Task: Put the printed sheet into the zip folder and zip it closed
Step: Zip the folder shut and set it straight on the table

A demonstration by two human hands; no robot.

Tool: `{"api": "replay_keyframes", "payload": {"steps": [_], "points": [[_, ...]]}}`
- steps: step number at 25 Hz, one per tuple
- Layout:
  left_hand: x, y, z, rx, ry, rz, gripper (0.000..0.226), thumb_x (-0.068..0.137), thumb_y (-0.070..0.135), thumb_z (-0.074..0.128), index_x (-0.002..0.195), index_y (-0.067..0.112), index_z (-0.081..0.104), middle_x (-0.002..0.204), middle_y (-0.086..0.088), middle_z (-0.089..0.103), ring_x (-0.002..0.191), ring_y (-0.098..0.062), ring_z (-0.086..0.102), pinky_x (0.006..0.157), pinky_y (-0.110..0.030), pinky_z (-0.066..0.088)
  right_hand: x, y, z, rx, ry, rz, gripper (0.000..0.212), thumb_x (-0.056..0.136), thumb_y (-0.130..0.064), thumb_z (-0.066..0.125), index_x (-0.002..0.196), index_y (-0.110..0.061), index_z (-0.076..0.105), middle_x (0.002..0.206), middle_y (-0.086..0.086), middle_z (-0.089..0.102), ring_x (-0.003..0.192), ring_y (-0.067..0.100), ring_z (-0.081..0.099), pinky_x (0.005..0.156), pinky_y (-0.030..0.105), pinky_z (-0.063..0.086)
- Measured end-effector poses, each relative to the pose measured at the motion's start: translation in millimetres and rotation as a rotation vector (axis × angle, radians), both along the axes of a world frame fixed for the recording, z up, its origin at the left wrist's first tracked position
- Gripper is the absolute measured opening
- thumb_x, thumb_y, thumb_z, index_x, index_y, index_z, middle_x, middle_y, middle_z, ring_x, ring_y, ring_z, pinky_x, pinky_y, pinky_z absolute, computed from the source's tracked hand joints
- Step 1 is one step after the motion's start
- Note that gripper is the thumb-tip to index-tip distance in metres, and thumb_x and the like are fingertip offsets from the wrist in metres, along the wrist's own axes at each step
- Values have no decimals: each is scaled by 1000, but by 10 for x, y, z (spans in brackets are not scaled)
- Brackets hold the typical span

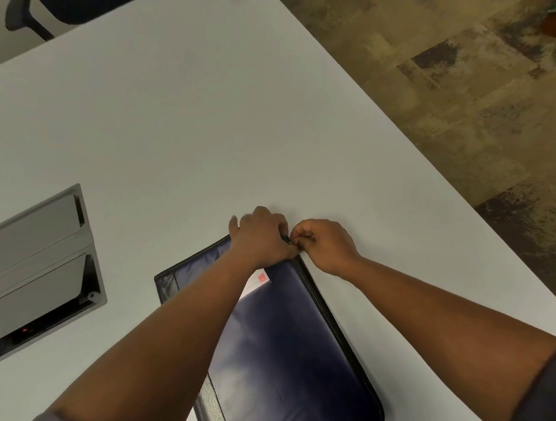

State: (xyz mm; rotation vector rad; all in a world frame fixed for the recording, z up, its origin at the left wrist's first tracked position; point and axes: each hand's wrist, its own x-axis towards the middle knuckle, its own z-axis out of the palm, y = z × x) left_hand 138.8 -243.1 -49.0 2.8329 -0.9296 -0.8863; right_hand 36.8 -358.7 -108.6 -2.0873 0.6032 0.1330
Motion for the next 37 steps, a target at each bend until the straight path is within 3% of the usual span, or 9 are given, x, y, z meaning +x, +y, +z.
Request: {"api": "replay_keyframes", "payload": {"steps": [4, 9, 12, 13, 15, 21, 27, 32, 37], "points": [[12, -99, 22, 34, 70, 106, 22, 71, 47, 78, 74, 33, 61, 119, -2, 43, 115, -32, 46, 103, -45, 41, 14, 17, 24, 127, -4, -110, 19, 92, -16, 64, 84, -31, 71, 84, -15, 74, 80, 5, 69, 79, 38, 60], [-23, -148, 2, 9, 44, 179, 16, 76, 38, 77, 73, 29, 64, 117, -3, 46, 113, -32, 46, 100, -45, 44, -78, 56, 135, 322, -37, -303, 14, 91, -12, 63, 90, -24, 69, 86, -5, 73, 82, 15, 70, 82, 45, 60], [-20, -117, 11, -53, 41, 212, 23, 72, 29, 79, 60, 31, 60, 113, 0, 52, 108, -30, 48, 96, -44, 45, -248, 230, 147, 229, 20, -244, 7, 77, -30, 66, 78, -23, 69, 72, -5, 71, 70, 16, 68, 72, 45, 60], [-18, -112, 23, -66, 37, 216, 22, 71, 28, 79, 59, 30, 60, 111, 1, 55, 107, -29, 48, 95, -45, 46, -286, 292, 154, 191, 46, -188, 18, 74, -38, 67, 74, -21, 69, 68, -3, 70, 65, 17, 67, 68, 45, 59], [-9, -113, 33, -69, 35, 214, 19, 70, 27, 78, 60, 30, 62, 105, 2, 62, 107, -29, 50, 93, -47, 49, -304, 365, 143, 155, 92, -149, 30, 73, -49, 73, 74, -19, 70, 66, -4, 71, 63, 15, 67, 67, 44, 60], [62, -215, 23, -38, -39, 191, 7, 76, 20, 67, 73, 26, 67, 93, 3, 67, 97, -25, 59, 82, -39, 51, -237, 364, 109, 180, 170, -226, 22, 68, -45, 83, 72, -31, 66, 68, -13, 70, 66, 9, 67, 69, 41, 60], [263, -223, -90, -116, -32, 246, 7, 78, 14, 66, 77, 21, 67, 90, 1, 69, 85, -22, 66, 70, -32, 55, -231, 383, 93, 178, 193, -263, 21, 69, -45, 82, 74, -32, 67, 69, -14, 70, 66, 8, 66, 66, 36, 60], [365, -193, -230, -177, -20, 431, 7, 77, 14, 64, 82, 12, 69, 85, -2, 68, 79, -23, 66, 65, -31, 55, -221, 402, 99, 142, 208, -257, 21, 73, -43, 82, 74, -31, 65, 71, -13, 69, 66, 9, 66, 65, 33, 58], [482, -103, -340, -284, 117, 731, 7, 72, 11, 62, 77, 7, 62, 79, -8, 65, 69, -20, 61, 57, -27, 49, -208, 422, 109, 145, 209, -274, 20, 75, -41, 81, 73, -32, 64, 72, -13, 69, 68, 9, 65, 66, 33, 58]]}}
